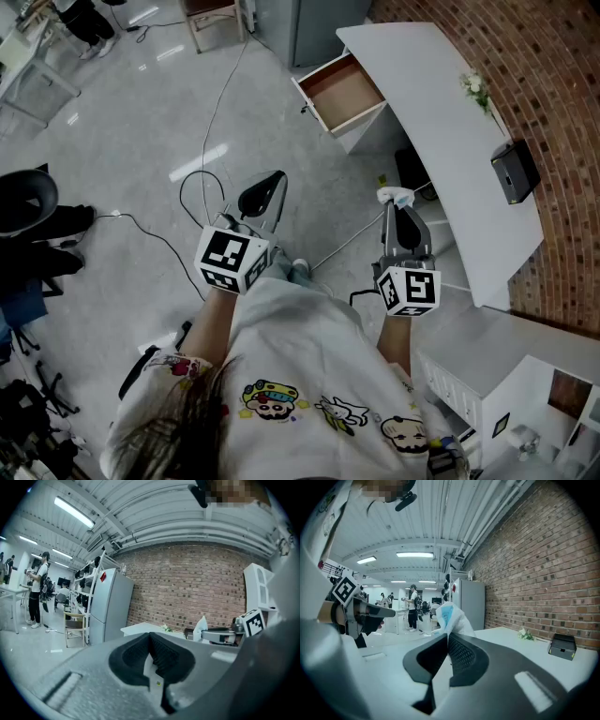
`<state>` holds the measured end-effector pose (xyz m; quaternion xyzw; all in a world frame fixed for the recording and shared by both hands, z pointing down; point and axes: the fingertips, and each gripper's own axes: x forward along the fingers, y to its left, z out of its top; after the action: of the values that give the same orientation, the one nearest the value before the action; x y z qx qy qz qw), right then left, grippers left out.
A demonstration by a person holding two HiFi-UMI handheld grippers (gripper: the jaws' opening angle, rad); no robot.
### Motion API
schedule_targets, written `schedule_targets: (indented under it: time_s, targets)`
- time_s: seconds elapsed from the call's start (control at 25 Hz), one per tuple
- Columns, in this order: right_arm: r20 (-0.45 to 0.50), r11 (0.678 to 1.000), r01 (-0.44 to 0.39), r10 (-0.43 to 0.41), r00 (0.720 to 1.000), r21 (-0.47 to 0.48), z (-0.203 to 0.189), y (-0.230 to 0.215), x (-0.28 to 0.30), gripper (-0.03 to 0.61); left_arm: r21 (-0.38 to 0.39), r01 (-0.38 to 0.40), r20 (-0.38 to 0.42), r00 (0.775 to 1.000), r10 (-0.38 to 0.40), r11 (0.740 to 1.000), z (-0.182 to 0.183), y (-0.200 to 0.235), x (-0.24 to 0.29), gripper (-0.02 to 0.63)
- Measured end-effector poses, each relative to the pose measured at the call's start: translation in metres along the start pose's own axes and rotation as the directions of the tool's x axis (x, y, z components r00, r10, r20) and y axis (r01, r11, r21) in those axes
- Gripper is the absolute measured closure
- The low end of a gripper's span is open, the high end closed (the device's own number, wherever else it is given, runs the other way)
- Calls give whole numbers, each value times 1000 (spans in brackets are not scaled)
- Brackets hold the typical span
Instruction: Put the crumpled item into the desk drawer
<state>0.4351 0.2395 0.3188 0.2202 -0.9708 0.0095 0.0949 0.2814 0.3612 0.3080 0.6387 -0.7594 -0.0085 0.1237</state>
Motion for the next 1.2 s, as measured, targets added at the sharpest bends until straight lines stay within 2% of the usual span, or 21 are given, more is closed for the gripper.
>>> schedule_targets:
  time_s: [0.24, 0.68, 0.92, 1.2]
  targets:
    - [25, 999, 2, -3, 1000, 38, 1, 0, -11, 568, 8, -31, 9, 999, 31, 999, -1, -4, -13, 614]
    - [32, 997, -68, 67, 997, 28, 1, 1, -7, 568, 12, -135, 19, 991, 135, 991, -7, 5, -28, 615]
    - [27, 995, -101, 100, 995, 26, 7, 3, 28, 566, -1, -162, 21, 987, 162, 987, -1, 32, -11, 614]
    - [0, 993, -115, 115, 993, 4, 16, 0, 114, 566, -2, -169, 24, 985, 169, 986, 14, 99, 39, 615]
